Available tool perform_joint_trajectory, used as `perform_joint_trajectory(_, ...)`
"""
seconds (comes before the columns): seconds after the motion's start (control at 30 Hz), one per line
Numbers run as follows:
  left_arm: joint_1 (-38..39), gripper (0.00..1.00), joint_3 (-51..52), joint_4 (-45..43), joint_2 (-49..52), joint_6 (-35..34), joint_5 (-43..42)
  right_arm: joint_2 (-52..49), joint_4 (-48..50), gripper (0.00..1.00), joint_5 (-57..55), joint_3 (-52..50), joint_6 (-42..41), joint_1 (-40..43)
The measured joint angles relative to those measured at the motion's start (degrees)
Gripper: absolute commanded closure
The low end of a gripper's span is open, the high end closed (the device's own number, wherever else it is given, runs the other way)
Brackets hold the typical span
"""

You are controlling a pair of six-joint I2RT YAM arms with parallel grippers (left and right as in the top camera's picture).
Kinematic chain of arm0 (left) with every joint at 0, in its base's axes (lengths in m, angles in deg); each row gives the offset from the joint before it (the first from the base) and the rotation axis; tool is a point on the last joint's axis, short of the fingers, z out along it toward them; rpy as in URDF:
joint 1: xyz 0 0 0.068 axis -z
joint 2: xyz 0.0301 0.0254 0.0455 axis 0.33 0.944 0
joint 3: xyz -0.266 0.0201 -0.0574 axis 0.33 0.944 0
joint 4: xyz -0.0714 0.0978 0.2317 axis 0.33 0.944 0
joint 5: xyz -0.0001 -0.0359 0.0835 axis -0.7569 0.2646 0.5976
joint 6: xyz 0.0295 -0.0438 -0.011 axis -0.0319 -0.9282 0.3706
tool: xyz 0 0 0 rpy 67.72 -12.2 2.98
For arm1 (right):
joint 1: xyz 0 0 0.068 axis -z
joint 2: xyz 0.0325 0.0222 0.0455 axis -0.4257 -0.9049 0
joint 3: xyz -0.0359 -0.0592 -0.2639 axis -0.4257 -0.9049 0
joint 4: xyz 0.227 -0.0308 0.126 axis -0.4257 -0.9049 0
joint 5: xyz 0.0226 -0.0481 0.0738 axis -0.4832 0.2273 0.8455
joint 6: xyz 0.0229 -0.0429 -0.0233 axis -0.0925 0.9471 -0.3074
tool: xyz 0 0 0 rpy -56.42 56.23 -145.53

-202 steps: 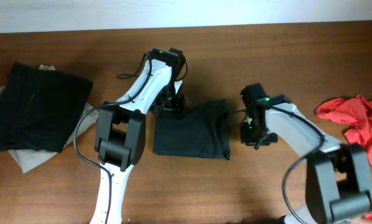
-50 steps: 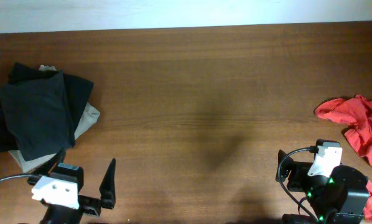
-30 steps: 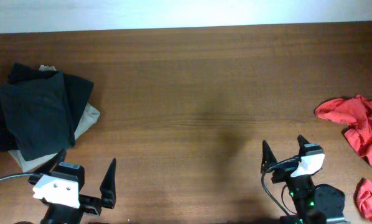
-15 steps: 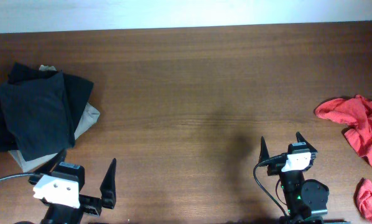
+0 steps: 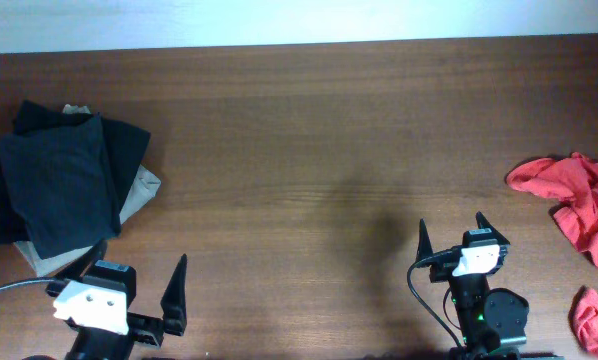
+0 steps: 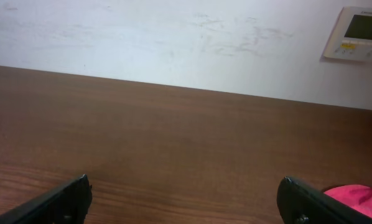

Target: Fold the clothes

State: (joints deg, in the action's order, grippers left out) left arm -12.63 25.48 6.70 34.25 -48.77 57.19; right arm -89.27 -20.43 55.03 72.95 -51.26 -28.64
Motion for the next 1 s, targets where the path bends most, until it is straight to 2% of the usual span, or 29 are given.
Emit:
perform_joint_trajectory(0.2,-2.0,0.01,3.0,0.5,0.0,0.0,0.0,0.0,0.0,0.01,0.0,0.0,0.0,0.0)
perform_joint_trajectory(0.3,-6.1,0.01,12.8,-3.2,-0.5,-1.1,0.0,0.0,0.0,0.01,0.0,0.0,0.0,0.0)
perform_joint_trajectory(0.43,-8.2,0.01,31.5,-21.1,-7.9,-4.2,-0.9,0.0,0.0,0.01,0.0,0.0,0.0,0.0)
perform_joint_trajectory(0.57,-8.2,0.01,45.0,-35.2,-16.5,-4.8,-1.9,0.0,0.1,0.01,-0.2,0.0,0.0,0.0)
perform_joint_trajectory(0.63,-8.2,0.0,51.8,-45.0,-20.0,-4.9,-2.4,0.0,0.0,0.01,-0.2,0.0,0.0,0.0)
perform_joint_trajectory(0.7,-8.3,0.01,58.6,-58.6,-20.8,-5.0,-3.3,0.0,0.1,0.01,-0.2,0.0,0.0,0.0)
perform_joint_trajectory(0.83,-8.3,0.01,60.7,-58.2,-20.9,-1.9,-4.4,0.0,0.0,0.01,-0.2,0.0,0.0,0.0)
perform_joint_trajectory(0.93,-8.3,0.01,60.8,-49.5,-21.0,-0.4,-4.8,0.0,0.0,0.01,-0.2,0.0,0.0,0.0)
perform_joint_trajectory(1.0,-8.3,0.01,60.8,-49.5,-21.0,0.1,-5.0,0.0,0.0,0.01,-0.2,0.0,0.0,0.0)
